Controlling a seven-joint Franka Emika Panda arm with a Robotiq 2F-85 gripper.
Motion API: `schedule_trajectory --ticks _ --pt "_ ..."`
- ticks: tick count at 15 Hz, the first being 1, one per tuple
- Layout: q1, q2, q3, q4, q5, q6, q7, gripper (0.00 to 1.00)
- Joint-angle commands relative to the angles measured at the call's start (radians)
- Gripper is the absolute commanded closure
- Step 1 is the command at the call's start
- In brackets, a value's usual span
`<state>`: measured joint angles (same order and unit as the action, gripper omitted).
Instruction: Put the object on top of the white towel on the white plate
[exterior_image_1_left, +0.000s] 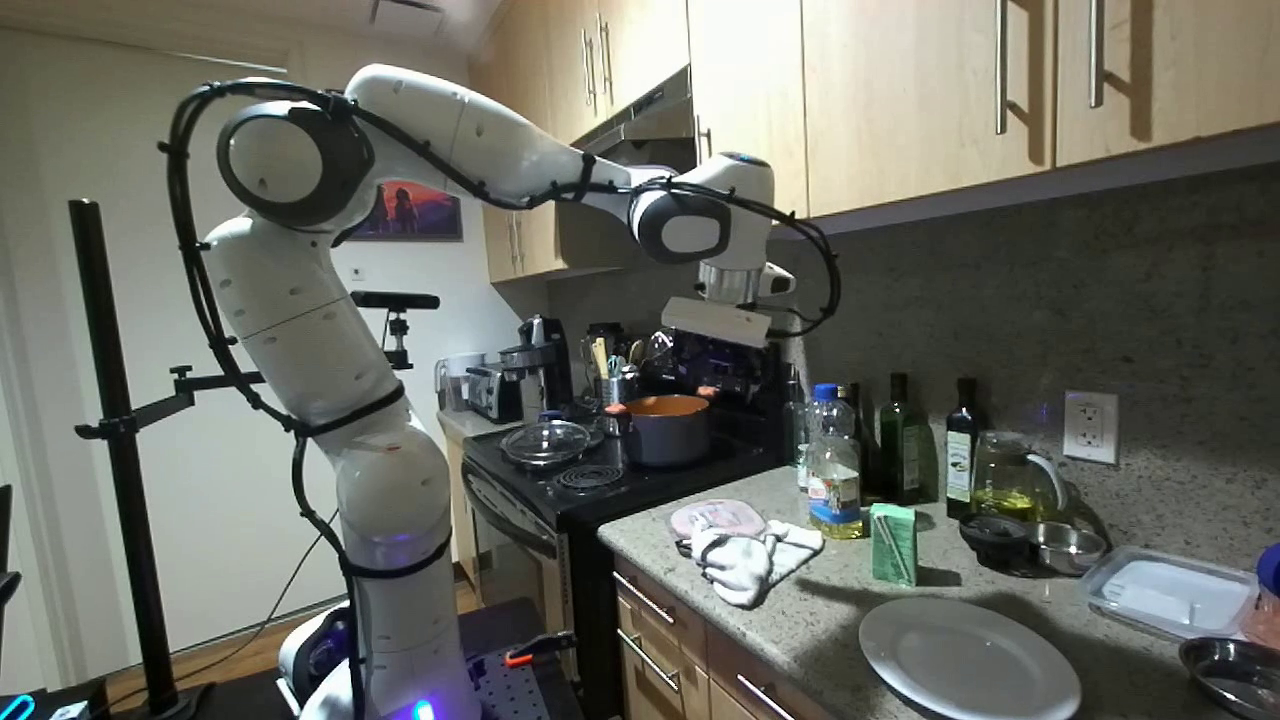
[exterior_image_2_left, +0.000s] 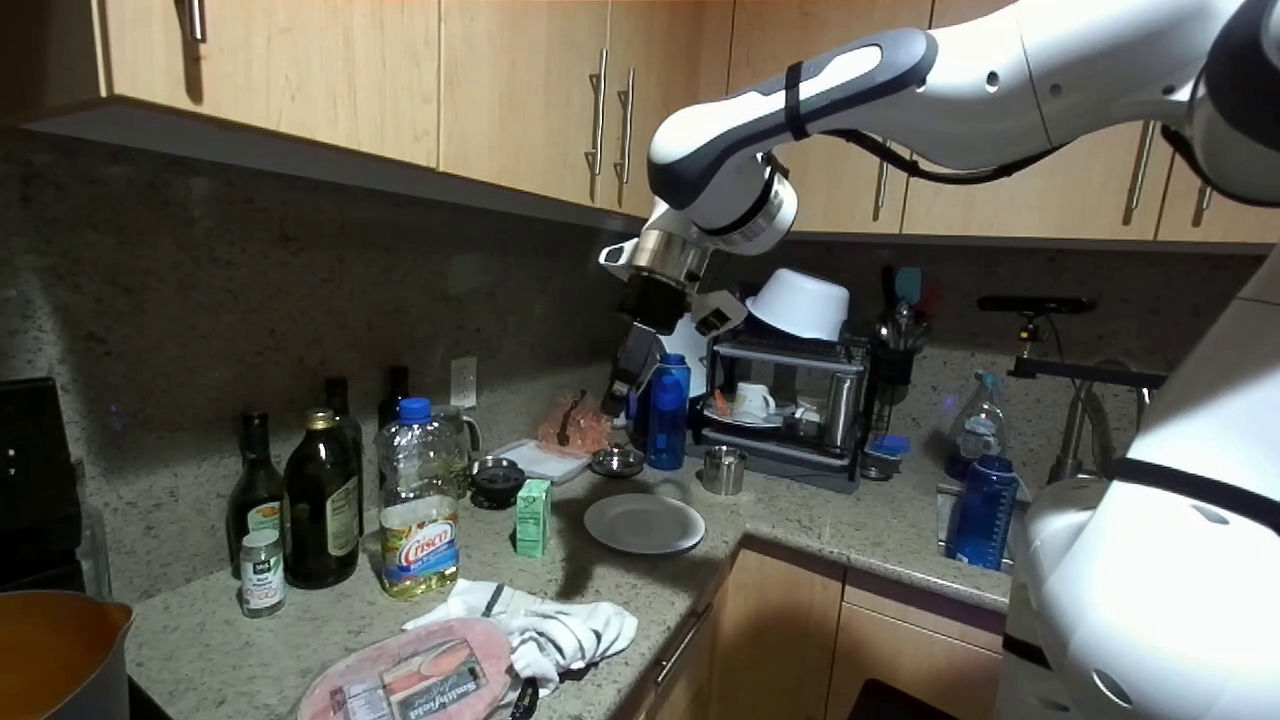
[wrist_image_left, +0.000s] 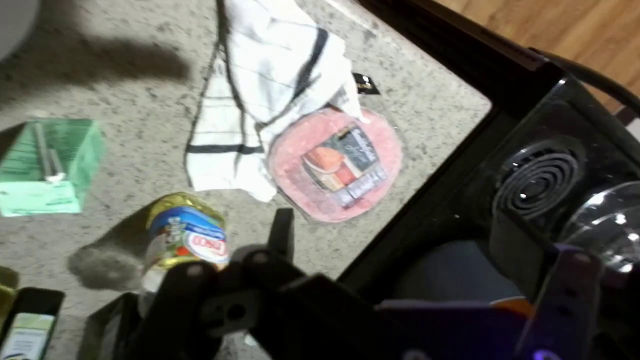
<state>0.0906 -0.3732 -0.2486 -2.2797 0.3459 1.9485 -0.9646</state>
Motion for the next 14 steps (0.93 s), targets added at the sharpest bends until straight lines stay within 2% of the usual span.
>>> schedule_trajectory --ticks 1,5,6,10,14 --pt "0.024 0.036 -0.005 0.052 0.178 -0.119 -0.101 0.0" --pt "0.013 0.064 -0.001 0.079 0.39 -0.267 -0.173 0.0" --pt "0.002 0.151 -0.016 0.138 0.444 -0.316 -0.194 0.0" --pt "-0.054 0.282 0.0 0.176 0.623 -0.447 -0.191 0.0" --pt "-0.138 0.476 0.018 0.287 0.753 -0.566 -0.131 0.0"
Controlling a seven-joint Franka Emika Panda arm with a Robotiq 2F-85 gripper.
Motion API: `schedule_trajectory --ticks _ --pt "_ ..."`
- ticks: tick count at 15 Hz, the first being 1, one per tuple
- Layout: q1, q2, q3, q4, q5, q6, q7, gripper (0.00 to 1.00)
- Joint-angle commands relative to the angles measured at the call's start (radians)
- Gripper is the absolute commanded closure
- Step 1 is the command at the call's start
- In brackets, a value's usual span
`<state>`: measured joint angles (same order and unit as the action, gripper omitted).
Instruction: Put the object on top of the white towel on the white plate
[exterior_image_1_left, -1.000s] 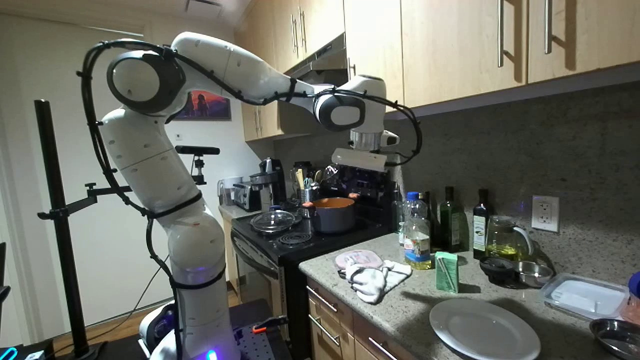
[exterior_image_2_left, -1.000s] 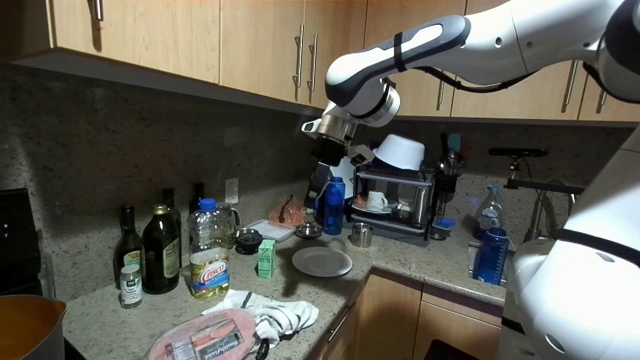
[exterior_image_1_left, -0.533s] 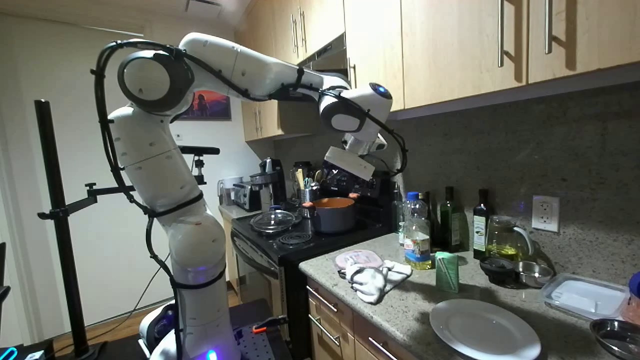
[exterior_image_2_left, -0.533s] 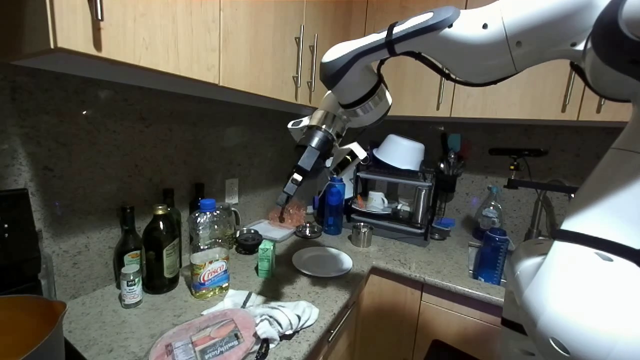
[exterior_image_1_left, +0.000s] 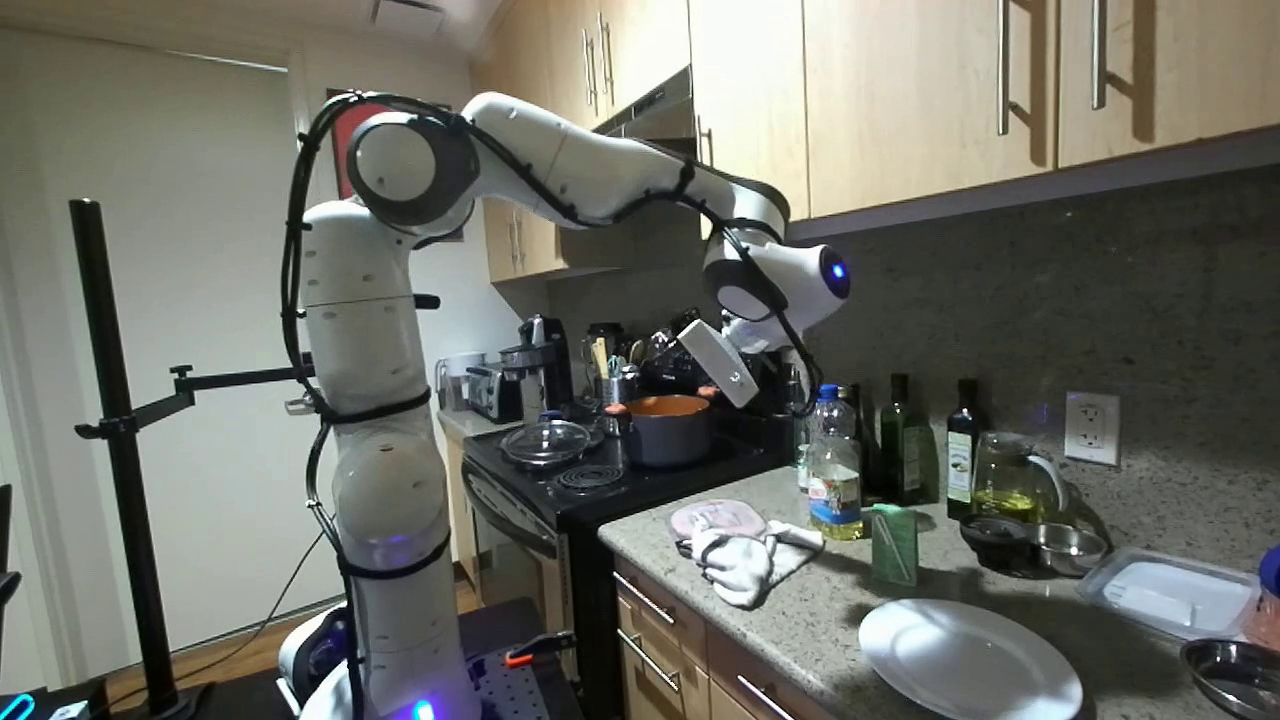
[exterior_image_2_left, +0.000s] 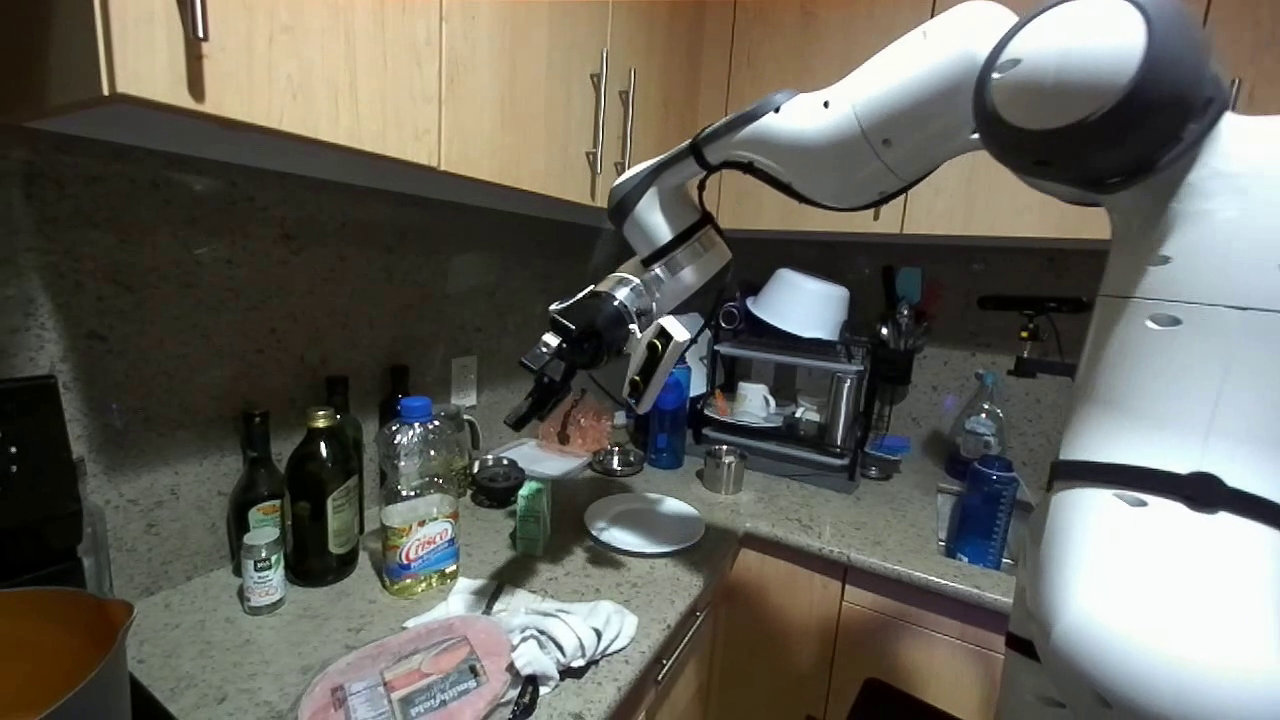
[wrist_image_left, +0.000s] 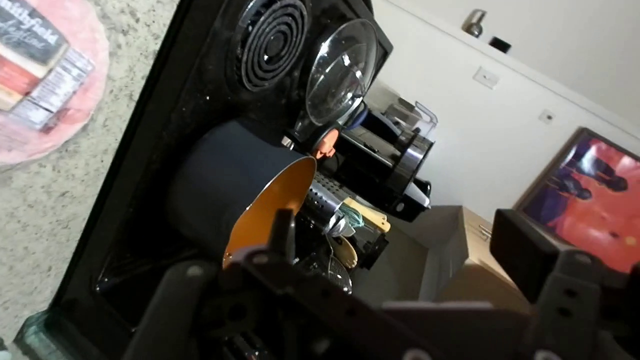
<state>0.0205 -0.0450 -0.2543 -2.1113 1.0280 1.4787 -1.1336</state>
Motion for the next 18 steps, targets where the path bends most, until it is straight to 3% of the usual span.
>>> schedule_trajectory --ticks 1,5,14,18 --pt "-0.09 0.189 0.028 0.152 0.085 -0.104 0.051 0.0" --pt "-0.146 0.273 0.044 0.191 0.103 -0.064 0.085 0.0" --pt "-0.158 0.28 0.078 0.143 -0.015 0.124 0.104 0.0" --pt "-0.165 0.307 0.091 0.137 -0.02 0.087 0.089 0.0"
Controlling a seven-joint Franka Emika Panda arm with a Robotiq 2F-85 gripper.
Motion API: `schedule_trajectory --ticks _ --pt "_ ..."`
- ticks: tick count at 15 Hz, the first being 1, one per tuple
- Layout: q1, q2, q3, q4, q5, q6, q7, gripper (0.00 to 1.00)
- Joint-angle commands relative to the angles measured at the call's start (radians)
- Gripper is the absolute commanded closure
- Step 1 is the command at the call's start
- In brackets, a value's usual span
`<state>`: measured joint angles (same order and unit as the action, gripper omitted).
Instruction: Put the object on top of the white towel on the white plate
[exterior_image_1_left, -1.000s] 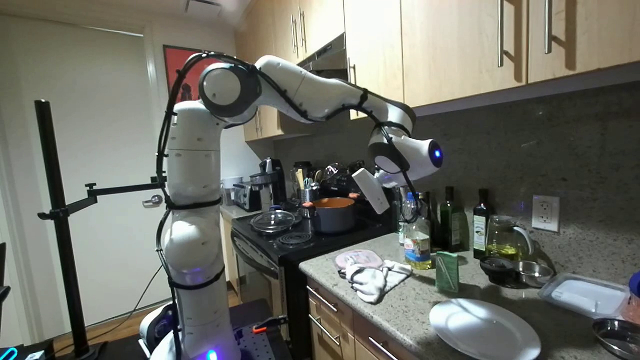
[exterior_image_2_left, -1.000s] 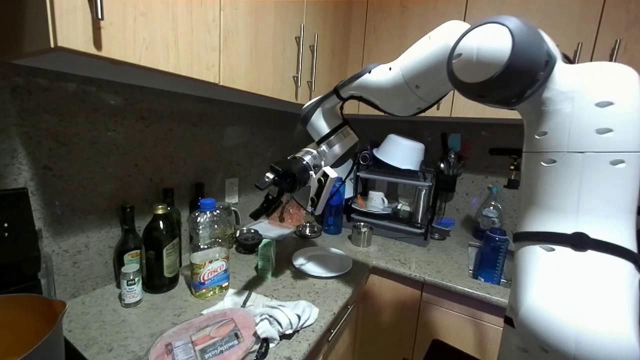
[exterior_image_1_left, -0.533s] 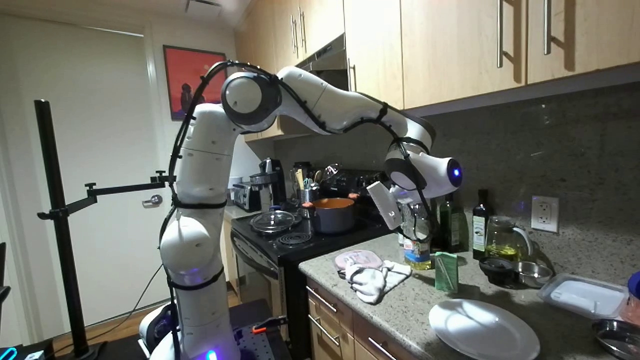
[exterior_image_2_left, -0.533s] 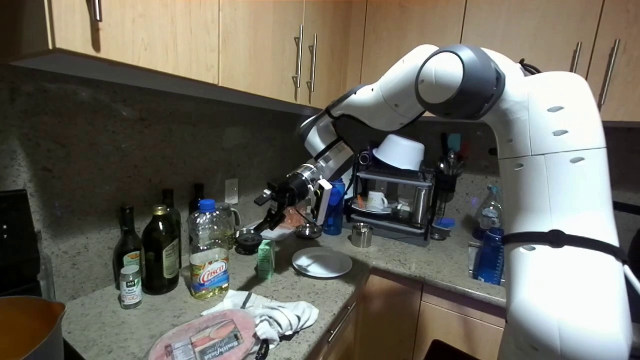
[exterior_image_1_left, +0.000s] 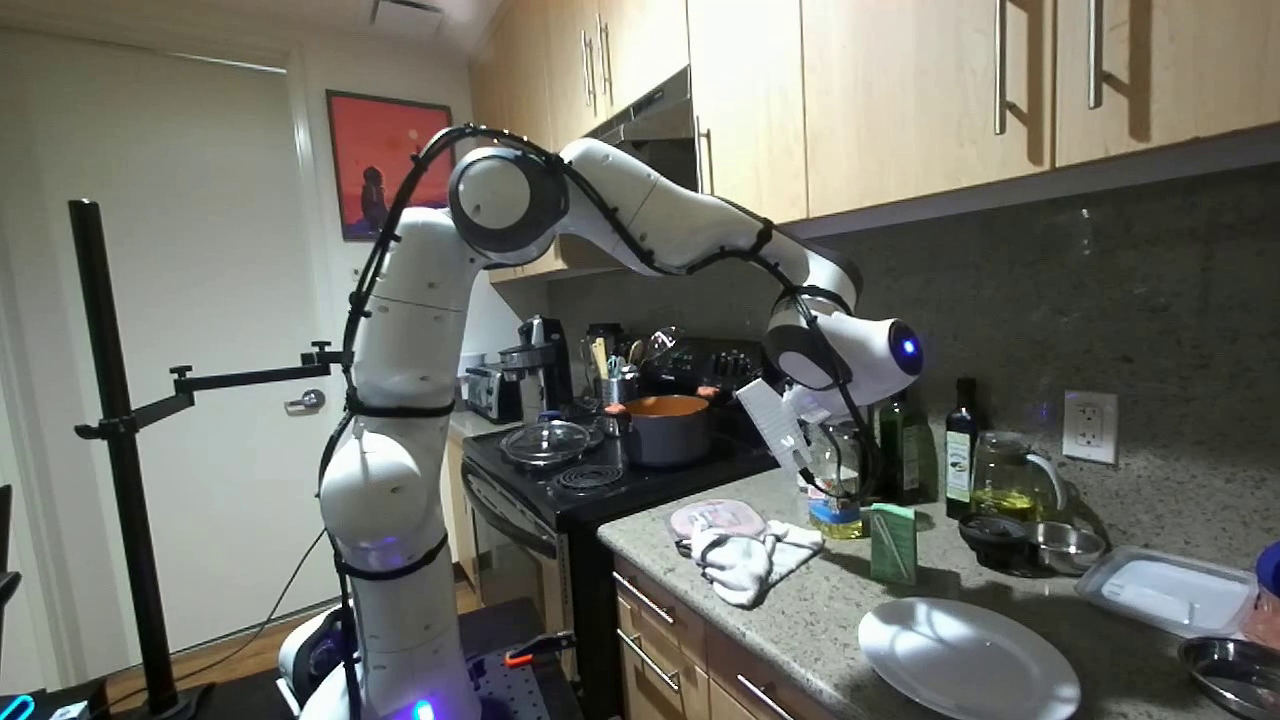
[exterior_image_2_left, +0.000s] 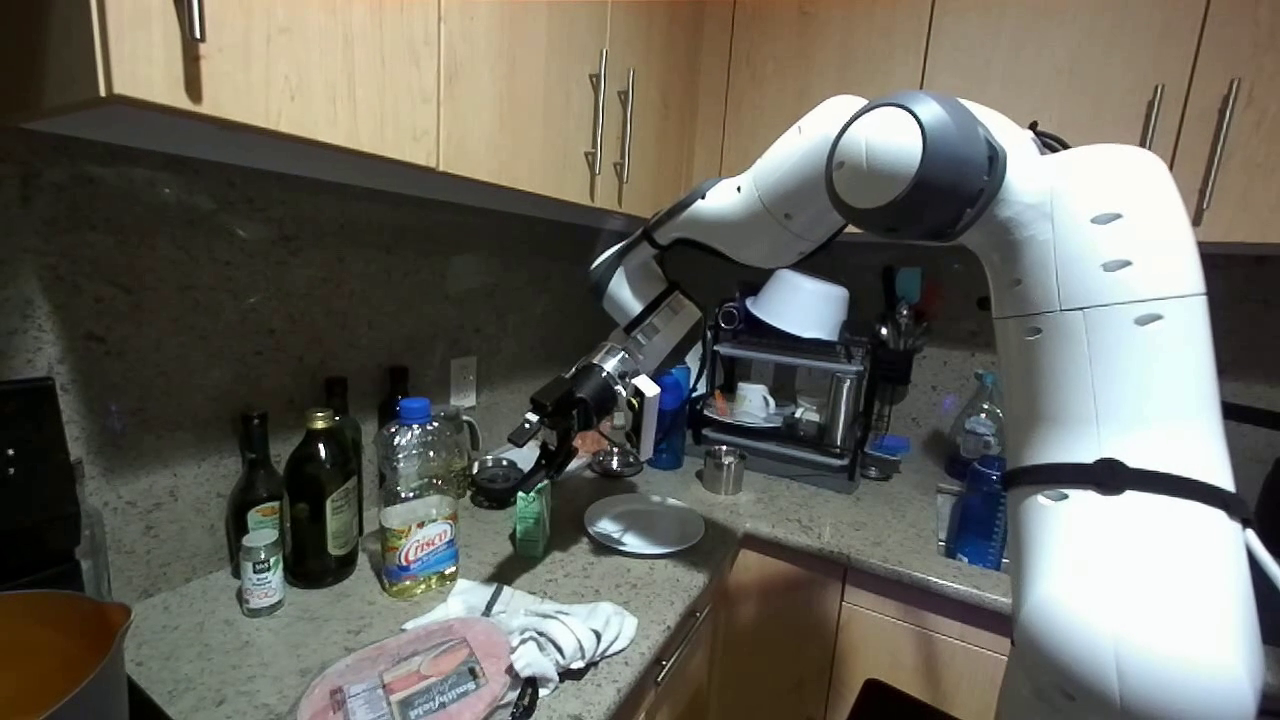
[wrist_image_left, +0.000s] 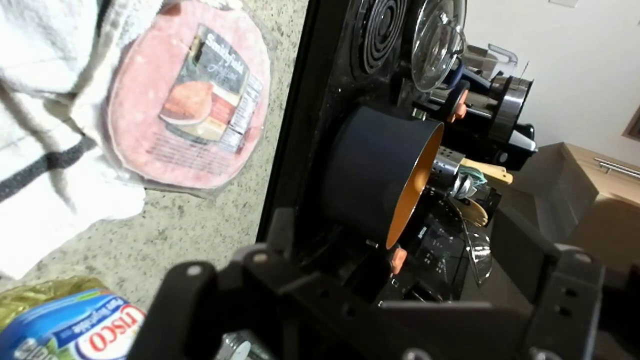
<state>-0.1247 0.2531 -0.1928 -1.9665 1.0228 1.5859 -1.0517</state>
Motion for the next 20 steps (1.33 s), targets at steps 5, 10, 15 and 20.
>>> schedule_trajectory --ticks 5,10,15,20 --pt "-0.021 0.017 0.042 -0.005 -0.024 -0.004 0.002 0.0" --pt "-0.006 0.058 0.057 -0.001 -0.045 0.002 0.028 0.0" --pt "-0.004 0.123 0.077 -0.024 -0.047 0.028 0.025 0.0" --pt "-0.004 0.147 0.075 -0.072 -0.047 0.121 0.013 0.0"
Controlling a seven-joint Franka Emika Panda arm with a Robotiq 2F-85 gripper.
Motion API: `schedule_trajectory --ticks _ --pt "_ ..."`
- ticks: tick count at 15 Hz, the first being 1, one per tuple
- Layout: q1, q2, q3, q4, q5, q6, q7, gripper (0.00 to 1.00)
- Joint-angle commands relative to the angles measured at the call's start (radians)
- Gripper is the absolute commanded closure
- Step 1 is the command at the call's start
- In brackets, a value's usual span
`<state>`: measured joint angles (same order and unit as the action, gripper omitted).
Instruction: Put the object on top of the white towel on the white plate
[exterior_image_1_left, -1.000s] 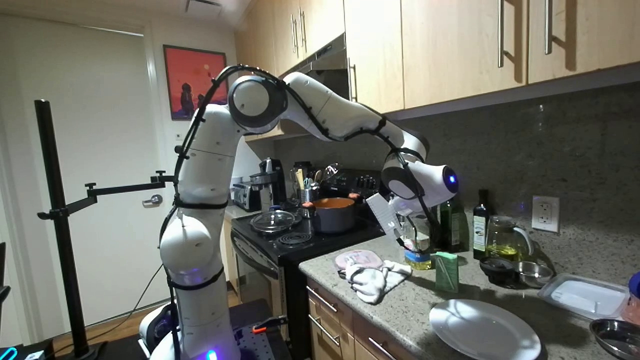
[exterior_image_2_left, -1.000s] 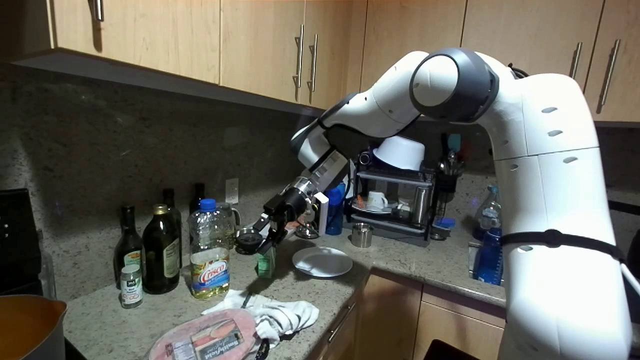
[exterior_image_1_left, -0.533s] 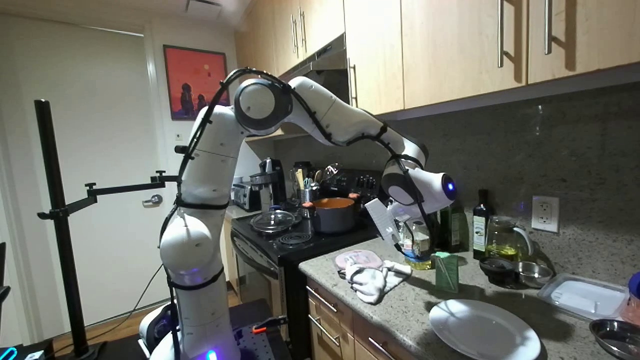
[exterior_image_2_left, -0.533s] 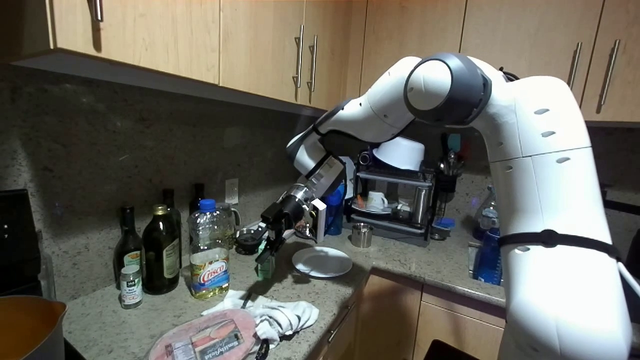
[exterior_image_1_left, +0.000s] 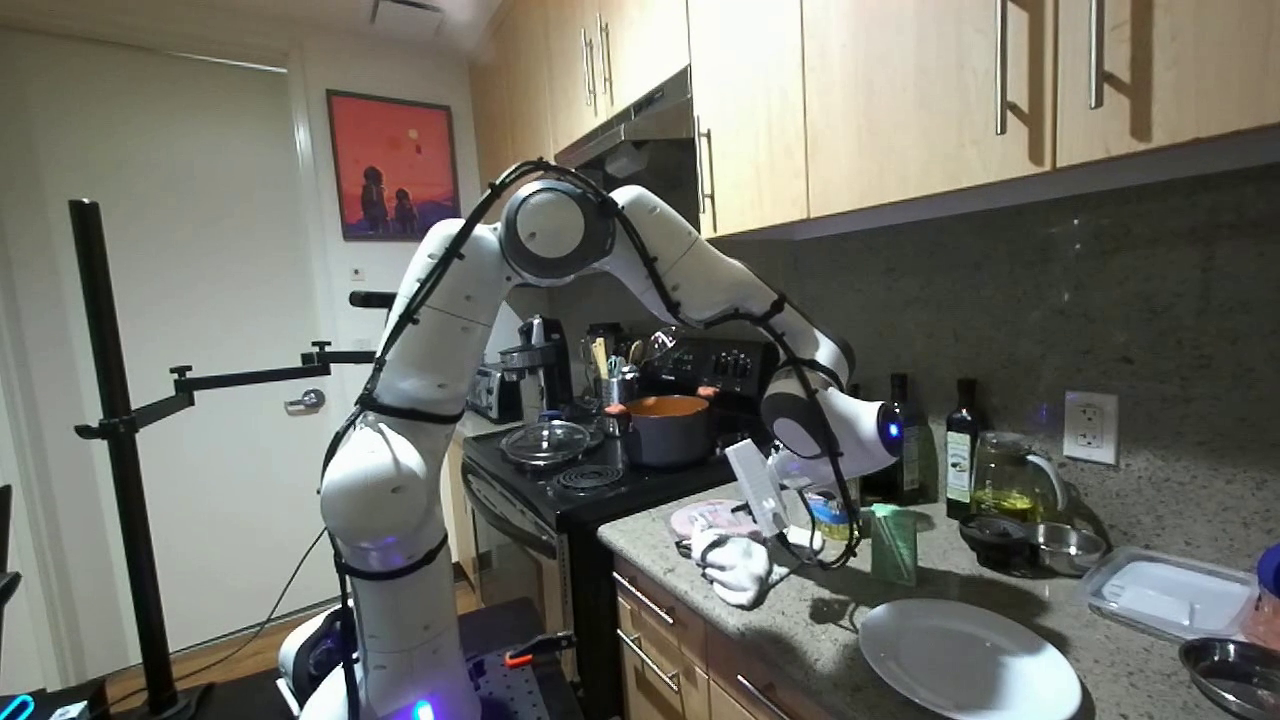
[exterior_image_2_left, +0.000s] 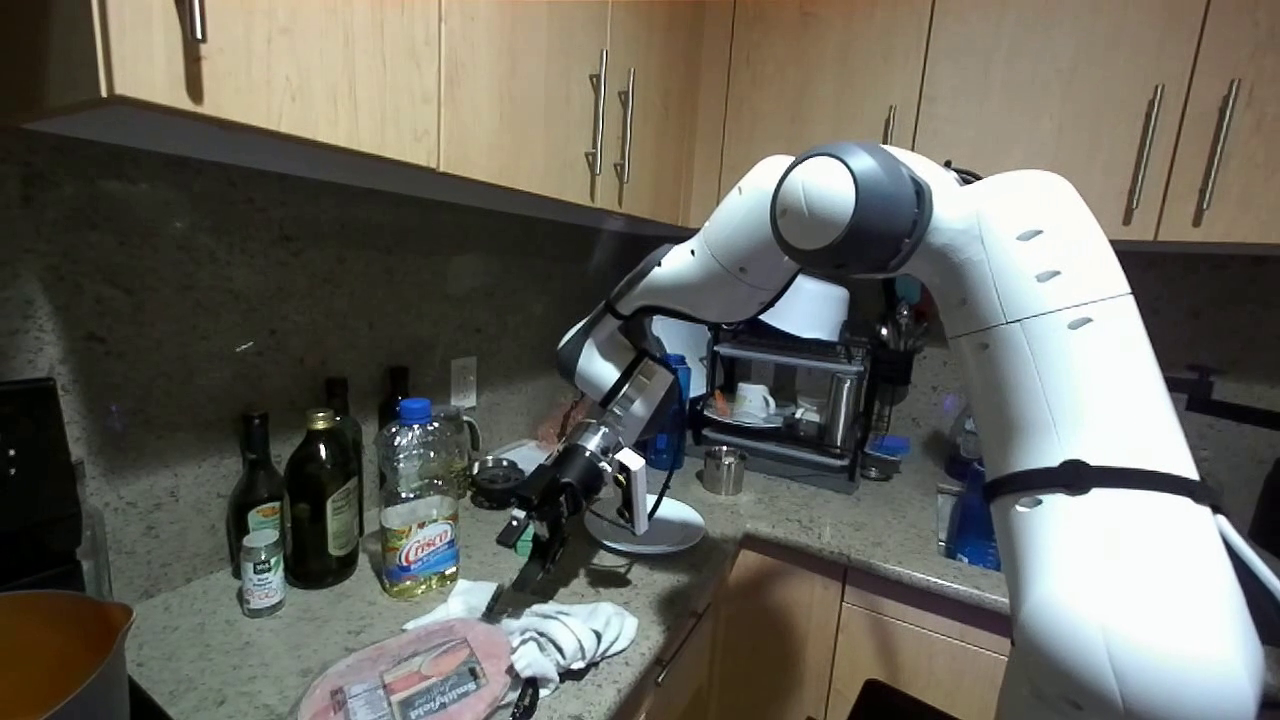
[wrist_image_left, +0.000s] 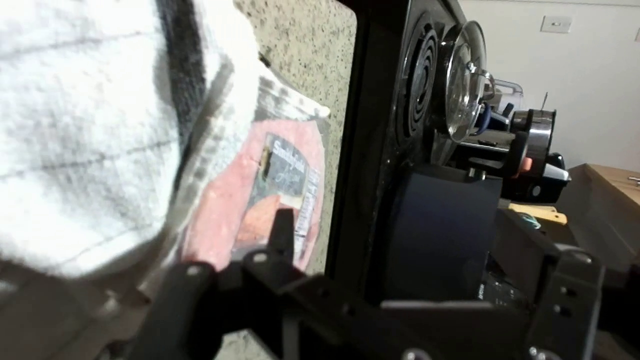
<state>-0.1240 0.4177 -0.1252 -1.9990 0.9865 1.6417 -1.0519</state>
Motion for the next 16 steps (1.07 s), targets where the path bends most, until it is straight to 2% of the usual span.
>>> schedule_trajectory --ticks 1,10,16 --pt "-0.006 -0.02 0.008 -0.053 -0.004 0.095 0.006 0.0" --pt "0.007 -0.009 0.047 -0.101 0.009 0.253 -0.005 0.0" --pt "0.007 0.004 0.076 -0.108 0.012 0.283 -0.004 0.0"
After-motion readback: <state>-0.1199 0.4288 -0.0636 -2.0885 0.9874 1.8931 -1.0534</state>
